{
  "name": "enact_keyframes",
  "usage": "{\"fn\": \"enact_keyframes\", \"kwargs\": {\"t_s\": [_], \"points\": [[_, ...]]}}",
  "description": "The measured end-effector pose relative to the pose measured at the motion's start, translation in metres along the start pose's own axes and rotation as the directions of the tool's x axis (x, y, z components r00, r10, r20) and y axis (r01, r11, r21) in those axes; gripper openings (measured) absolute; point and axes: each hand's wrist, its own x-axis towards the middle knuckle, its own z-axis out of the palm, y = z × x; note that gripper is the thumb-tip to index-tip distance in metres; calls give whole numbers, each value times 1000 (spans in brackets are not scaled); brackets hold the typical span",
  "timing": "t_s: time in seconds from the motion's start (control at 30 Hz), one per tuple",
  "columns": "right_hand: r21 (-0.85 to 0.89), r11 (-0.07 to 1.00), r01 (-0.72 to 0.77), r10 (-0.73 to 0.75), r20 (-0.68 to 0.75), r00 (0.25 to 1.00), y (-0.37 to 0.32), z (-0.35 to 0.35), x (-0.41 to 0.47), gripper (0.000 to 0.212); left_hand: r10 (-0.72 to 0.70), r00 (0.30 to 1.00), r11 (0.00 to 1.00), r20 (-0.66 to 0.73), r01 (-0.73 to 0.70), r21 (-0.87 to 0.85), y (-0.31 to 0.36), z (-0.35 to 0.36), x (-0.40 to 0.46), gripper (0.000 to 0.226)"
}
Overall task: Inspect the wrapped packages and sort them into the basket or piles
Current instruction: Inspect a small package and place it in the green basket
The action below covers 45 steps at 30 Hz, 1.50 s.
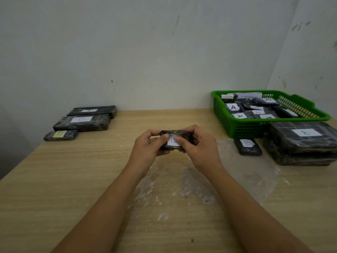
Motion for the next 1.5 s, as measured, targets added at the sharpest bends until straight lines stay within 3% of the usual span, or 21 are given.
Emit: {"fn": "enact_keyframes", "kwargs": {"t_s": [0.17, 0.43, 0.67, 0.9, 1.2, 1.5], "points": [[5, 1000, 13, -13, 19, 1000, 0, -5, 3, 13, 20, 999, 1000, 31, -19, -13, 3, 2, -2, 22], [45, 999, -28, 23, 93, 995, -1, -3, 3, 11, 33, 999, 999, 1, -33, -8, 1, 3, -3, 11], [82, 995, -52, 46, 76, 996, 1, -9, 9, 12, -33, 992, 998, 123, 39, -49, 11, -3, -3, 23], [64, 997, -46, 39, 99, 994, 4, -5, 6, 10, -61, 997, 998, 41, 62, -29, 9, -2, -2, 24], [52, 999, 12, -17, 102, 995, -2, -8, 6, 8, -36, 990, 999, 139, 33, 19, 12, -4, -4, 24], [20, 999, -50, 47, 144, 989, -2, -9, 6, 13, -40, 996, 996, 74, 33, 86, 7, -3, -5, 16]]}}
